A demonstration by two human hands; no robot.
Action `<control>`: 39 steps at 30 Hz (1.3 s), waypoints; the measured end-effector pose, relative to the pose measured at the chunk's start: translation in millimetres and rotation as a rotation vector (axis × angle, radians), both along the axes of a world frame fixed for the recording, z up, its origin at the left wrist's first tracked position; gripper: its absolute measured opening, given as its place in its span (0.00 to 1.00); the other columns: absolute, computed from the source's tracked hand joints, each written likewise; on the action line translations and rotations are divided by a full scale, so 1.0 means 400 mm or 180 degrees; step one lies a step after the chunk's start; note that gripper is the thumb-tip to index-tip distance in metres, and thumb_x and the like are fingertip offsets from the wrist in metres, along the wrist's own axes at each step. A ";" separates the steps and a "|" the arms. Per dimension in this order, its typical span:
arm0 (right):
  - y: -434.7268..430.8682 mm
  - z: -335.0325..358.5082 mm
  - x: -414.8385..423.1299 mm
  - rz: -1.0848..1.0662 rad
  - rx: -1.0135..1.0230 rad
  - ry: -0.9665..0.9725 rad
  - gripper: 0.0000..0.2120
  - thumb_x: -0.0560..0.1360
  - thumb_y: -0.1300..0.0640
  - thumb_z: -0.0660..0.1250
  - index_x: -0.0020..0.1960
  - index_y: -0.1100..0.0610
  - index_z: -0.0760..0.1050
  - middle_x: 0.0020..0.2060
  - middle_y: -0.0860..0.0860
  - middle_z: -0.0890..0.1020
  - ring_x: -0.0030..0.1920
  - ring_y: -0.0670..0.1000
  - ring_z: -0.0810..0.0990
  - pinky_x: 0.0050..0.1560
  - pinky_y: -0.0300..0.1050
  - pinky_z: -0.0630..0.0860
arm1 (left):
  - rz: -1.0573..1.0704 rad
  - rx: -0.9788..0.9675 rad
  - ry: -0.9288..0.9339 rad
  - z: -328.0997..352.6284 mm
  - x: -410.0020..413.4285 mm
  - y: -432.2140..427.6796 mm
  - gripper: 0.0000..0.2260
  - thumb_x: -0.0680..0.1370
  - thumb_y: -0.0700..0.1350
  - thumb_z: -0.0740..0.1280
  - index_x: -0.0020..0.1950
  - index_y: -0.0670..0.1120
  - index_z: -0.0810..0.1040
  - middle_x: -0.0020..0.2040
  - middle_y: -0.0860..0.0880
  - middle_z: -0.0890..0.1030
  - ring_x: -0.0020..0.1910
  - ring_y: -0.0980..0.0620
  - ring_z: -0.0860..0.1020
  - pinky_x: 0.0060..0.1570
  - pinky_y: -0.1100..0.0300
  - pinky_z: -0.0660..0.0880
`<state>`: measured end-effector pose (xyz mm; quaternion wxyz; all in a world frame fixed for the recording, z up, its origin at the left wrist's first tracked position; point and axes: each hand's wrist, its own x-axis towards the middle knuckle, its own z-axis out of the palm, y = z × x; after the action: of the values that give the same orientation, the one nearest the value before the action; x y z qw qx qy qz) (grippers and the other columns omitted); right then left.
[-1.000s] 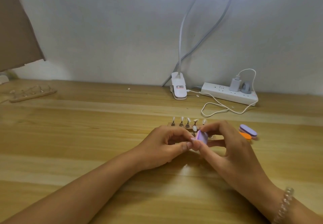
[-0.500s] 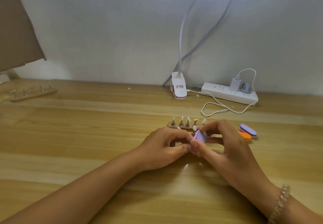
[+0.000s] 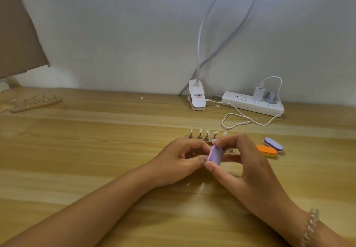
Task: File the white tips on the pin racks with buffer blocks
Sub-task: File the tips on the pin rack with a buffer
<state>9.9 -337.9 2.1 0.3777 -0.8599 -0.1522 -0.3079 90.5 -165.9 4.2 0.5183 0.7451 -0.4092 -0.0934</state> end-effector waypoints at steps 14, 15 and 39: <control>-0.010 0.004 0.008 -0.0149 -0.0221 -0.0094 0.17 0.71 0.42 0.69 0.50 0.53 0.73 0.44 0.44 0.77 0.46 0.47 0.78 0.45 0.48 0.79 | 0.0085 -0.0017 0.0054 0.000 0.001 0.000 0.06 0.80 0.35 0.66 0.53 0.39 0.82 0.51 0.39 0.84 0.49 0.48 0.82 0.54 0.51 0.78; -0.009 0.001 0.007 -0.0080 -0.0298 -0.0102 0.17 0.71 0.42 0.69 0.50 0.54 0.73 0.44 0.44 0.77 0.46 0.47 0.78 0.44 0.47 0.79 | 0.0088 -0.0038 0.0077 0.000 0.001 0.001 0.06 0.80 0.34 0.66 0.53 0.39 0.82 0.51 0.40 0.84 0.48 0.52 0.81 0.53 0.54 0.78; -0.009 0.012 0.002 -0.0078 0.0147 0.0059 0.15 0.71 0.46 0.72 0.49 0.55 0.75 0.44 0.46 0.78 0.47 0.47 0.80 0.44 0.43 0.81 | 0.0132 -0.0179 0.0161 -0.001 -0.002 -0.003 0.03 0.77 0.39 0.71 0.48 0.44 0.84 0.39 0.58 0.82 0.36 0.59 0.77 0.38 0.65 0.72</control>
<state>10.6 -341.4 7.0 0.3950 -0.8555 -0.1311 -0.3080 89.6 -167.3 4.0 0.5510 0.7360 -0.3829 -0.0899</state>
